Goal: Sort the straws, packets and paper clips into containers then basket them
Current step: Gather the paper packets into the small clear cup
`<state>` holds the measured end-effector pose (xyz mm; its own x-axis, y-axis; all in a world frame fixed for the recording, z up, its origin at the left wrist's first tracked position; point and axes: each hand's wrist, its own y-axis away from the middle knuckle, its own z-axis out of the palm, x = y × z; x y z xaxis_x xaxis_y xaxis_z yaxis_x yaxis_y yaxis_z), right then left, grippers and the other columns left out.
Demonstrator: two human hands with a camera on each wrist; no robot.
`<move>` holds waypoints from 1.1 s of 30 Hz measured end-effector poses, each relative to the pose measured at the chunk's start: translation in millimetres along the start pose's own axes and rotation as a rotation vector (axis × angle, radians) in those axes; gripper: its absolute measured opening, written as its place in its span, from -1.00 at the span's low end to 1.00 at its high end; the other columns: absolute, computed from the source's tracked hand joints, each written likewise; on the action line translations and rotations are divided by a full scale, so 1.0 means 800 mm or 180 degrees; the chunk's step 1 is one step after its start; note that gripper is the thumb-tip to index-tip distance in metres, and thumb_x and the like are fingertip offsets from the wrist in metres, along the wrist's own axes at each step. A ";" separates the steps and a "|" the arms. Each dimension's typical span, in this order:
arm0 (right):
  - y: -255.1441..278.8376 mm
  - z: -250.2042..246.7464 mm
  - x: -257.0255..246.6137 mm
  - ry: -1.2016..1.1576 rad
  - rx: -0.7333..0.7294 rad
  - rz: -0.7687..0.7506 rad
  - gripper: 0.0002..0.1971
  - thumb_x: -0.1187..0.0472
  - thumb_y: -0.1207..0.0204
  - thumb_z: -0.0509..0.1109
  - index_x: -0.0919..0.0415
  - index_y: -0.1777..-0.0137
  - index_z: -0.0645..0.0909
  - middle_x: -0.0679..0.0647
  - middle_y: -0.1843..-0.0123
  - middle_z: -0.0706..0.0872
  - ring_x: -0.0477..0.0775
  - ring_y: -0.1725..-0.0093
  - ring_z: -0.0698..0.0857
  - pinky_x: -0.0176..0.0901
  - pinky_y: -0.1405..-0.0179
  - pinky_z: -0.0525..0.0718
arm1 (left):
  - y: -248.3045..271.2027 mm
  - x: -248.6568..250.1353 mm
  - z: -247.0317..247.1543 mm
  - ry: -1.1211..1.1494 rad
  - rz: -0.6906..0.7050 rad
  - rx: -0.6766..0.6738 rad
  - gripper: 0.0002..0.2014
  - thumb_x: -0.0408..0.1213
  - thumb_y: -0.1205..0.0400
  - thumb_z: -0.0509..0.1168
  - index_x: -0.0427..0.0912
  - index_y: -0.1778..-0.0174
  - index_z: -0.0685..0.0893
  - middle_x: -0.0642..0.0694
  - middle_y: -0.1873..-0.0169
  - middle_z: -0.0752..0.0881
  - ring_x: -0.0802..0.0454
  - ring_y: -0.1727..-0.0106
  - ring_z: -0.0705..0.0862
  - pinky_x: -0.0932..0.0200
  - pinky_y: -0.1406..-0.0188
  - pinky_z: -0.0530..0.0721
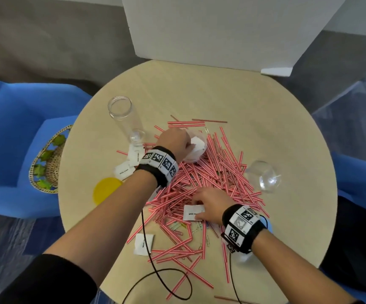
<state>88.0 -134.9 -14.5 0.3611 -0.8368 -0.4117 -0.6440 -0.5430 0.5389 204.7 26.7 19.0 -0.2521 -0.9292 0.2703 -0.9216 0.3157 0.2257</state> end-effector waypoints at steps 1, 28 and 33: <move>-0.001 0.000 0.000 -0.0023 -0.0018 0.0006 -0.76 0.03 -0.45 0.55 0.06 -0.07 0.70 -0.06 -0.07 0.69 -0.05 -0.01 0.58 -0.18 0.06 0.55 | 0.003 -0.002 0.000 -0.0021 0.0094 -0.0025 -0.64 -0.07 -0.72 0.18 -0.18 0.14 0.82 -0.10 0.20 0.71 -0.06 0.07 0.61 0.09 0.08 0.57; -0.219 -0.054 -0.136 -0.0471 0.1172 0.0469 -0.84 0.10 -0.42 0.55 0.19 0.15 0.74 0.07 -0.13 0.68 0.14 -0.17 0.63 -0.10 -0.19 0.56 | 0.120 -0.218 0.063 0.1198 -0.1885 -0.0095 -0.51 0.00 -0.21 0.70 -0.02 0.07 0.66 -0.05 0.05 0.74 -0.07 0.02 0.71 0.10 0.02 0.68; -0.233 -0.039 -0.140 -0.0592 0.1325 0.0657 -0.75 0.12 -0.24 0.64 0.12 0.11 0.73 0.03 -0.16 0.58 0.04 -0.09 0.59 -0.14 -0.16 0.62 | 0.122 -0.228 0.056 0.1414 -0.1785 -0.0109 -0.57 -0.06 -0.22 0.71 -0.01 0.18 0.62 0.02 0.19 0.71 0.00 0.15 0.68 0.19 0.20 0.58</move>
<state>189.0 57.6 -45.9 0.0958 -0.8765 -0.4717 -0.9176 -0.2614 0.2993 147.5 218.4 -50.3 0.4077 -0.7894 0.4589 -0.8656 -0.1741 0.4696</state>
